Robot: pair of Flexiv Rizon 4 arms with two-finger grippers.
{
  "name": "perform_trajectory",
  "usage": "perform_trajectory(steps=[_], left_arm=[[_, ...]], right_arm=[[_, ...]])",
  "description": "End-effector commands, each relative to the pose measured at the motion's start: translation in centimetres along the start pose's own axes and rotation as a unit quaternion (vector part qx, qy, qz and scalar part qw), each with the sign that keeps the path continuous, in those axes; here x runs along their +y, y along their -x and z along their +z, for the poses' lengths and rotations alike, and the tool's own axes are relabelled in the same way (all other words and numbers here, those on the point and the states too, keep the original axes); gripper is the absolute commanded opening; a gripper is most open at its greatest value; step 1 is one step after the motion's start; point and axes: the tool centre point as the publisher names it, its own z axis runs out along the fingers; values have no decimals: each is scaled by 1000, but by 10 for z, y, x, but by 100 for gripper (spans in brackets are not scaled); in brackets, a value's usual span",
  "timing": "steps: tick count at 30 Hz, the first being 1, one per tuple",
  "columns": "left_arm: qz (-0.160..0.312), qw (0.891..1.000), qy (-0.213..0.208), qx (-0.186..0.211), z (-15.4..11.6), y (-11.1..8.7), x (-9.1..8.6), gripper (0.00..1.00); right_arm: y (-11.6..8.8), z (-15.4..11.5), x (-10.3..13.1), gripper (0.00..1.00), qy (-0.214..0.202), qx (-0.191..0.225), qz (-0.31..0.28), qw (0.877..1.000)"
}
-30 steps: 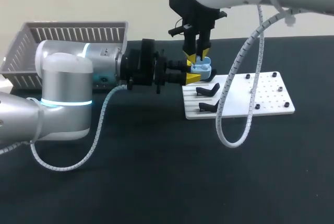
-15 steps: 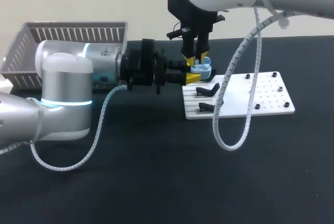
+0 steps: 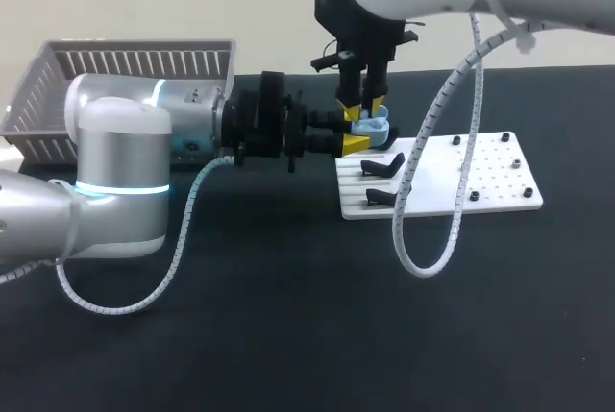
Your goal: Pick up each earbud case from the left stands, insert the matching earbuds, close the lid, and place the case in the box.
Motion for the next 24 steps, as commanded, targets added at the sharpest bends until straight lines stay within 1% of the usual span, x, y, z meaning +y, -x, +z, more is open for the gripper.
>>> perform_trajectory(steps=[1, 15, 24], left_arm=[[2, 1000, 3, -1, 0, -1, -2, 0], [2, 1000, 3, -1, 0, -1, -2, 0], [2, 1000, 3, -1, 0, -1, -2, 0]], right_arm=[[-1, 2, -3, 0, 2, -4, 2, 1000], [1, 4, -1, 0, 8, -11, 4, 1000], [3, 9, -2, 0, 9, -7, 4, 1000]])
